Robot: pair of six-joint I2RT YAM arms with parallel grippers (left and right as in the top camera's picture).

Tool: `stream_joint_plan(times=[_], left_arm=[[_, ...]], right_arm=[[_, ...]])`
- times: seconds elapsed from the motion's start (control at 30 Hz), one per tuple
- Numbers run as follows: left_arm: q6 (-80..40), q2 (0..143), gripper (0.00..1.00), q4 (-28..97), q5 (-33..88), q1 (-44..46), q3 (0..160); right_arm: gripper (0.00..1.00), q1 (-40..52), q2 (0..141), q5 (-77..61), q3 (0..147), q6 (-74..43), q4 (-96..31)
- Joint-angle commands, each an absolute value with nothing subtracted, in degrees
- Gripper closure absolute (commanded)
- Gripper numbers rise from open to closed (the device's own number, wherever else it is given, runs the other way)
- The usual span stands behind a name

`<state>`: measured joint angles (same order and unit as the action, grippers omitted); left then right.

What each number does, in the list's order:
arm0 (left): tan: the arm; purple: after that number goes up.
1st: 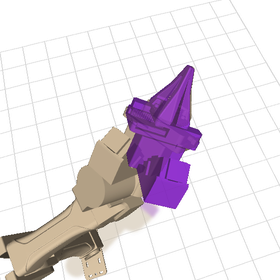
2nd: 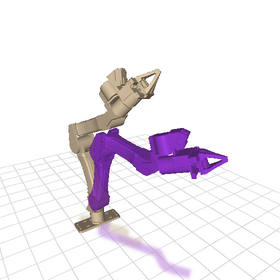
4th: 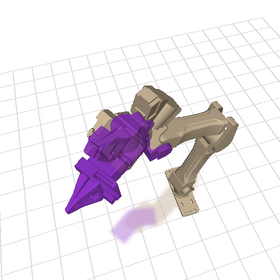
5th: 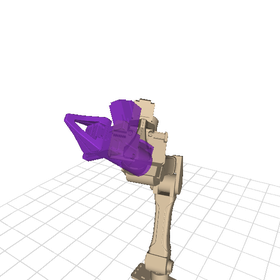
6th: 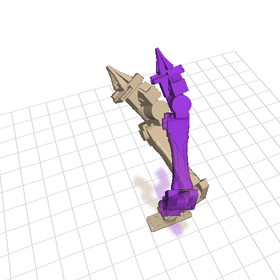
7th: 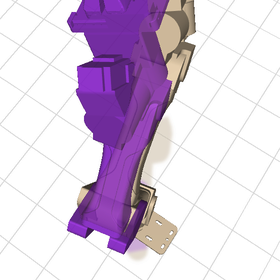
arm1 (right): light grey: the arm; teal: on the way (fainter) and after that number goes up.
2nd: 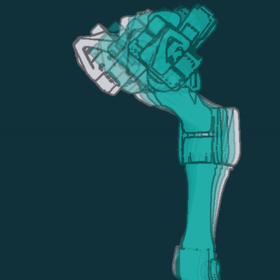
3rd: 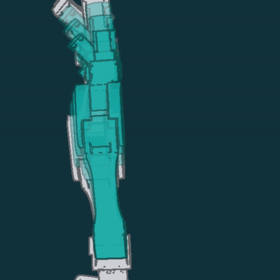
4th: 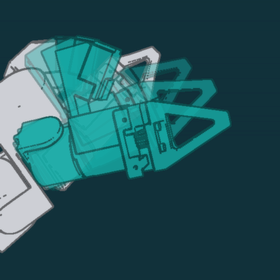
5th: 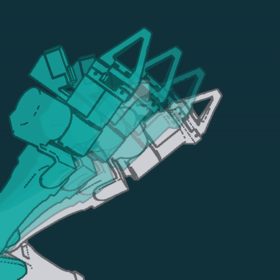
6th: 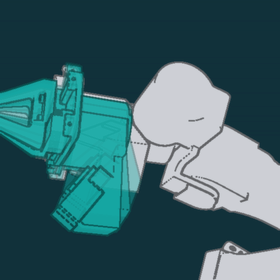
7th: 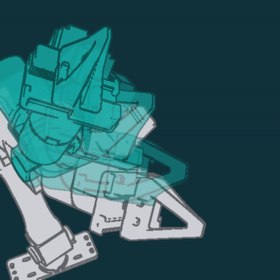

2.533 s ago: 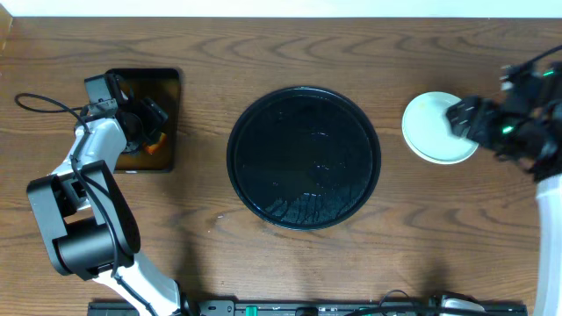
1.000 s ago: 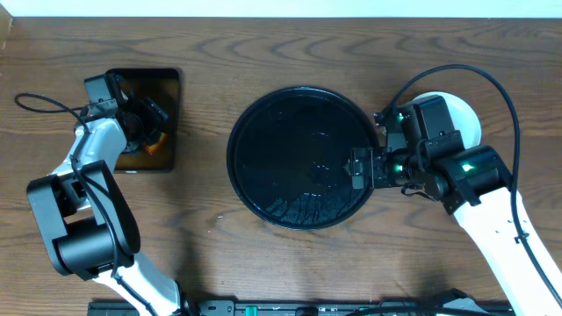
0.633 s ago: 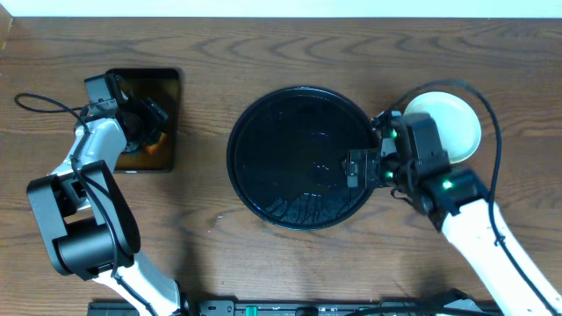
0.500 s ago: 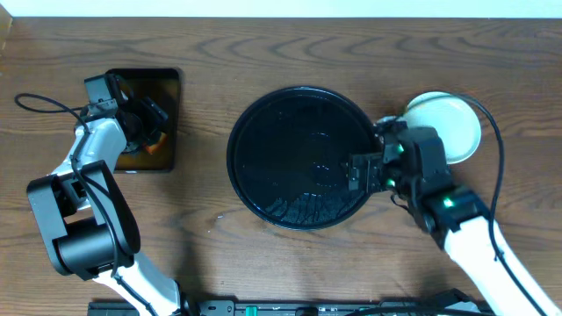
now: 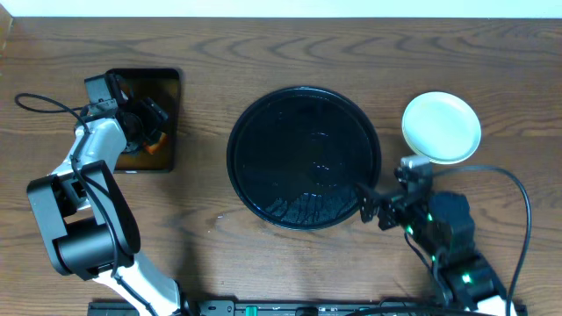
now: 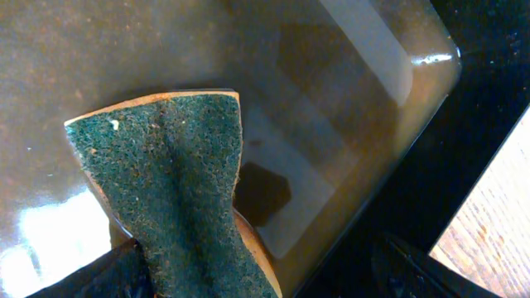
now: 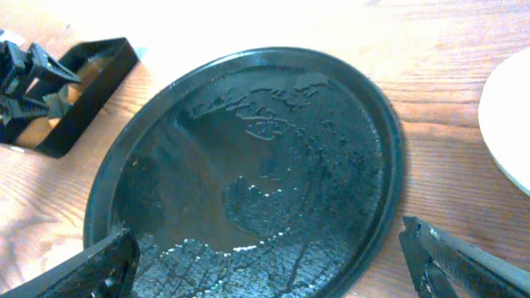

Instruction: Clean dirty plates on tray and stack at the side

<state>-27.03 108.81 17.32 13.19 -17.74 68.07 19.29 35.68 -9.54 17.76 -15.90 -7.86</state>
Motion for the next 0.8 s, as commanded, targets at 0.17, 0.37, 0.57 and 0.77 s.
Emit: stream_joint_plan(times=[0.17,0.37,0.57,0.77], left_arm=[[-27.11,107.48,0.18,17.23,13.28,-17.72,68.58],[-27.11,107.48,0.18,17.23,13.28,-17.72,68.58],[-27.11,107.48,0.18,17.23,13.28,-17.72,68.58],[-27.11,107.48,0.18,17.23,13.28,-17.72,68.58]], right_arm=[[0.01,16.71,20.73,-7.31,7.86,-15.16,-3.84],[0.01,13.74,14.94,-5.78,4.08,-15.14,-1.89],[0.01,9.85,10.22,-5.82,3.29,-13.19,-1.96],[0.01,5.89,7.40,-5.78,3.07,-12.56,-1.89]])
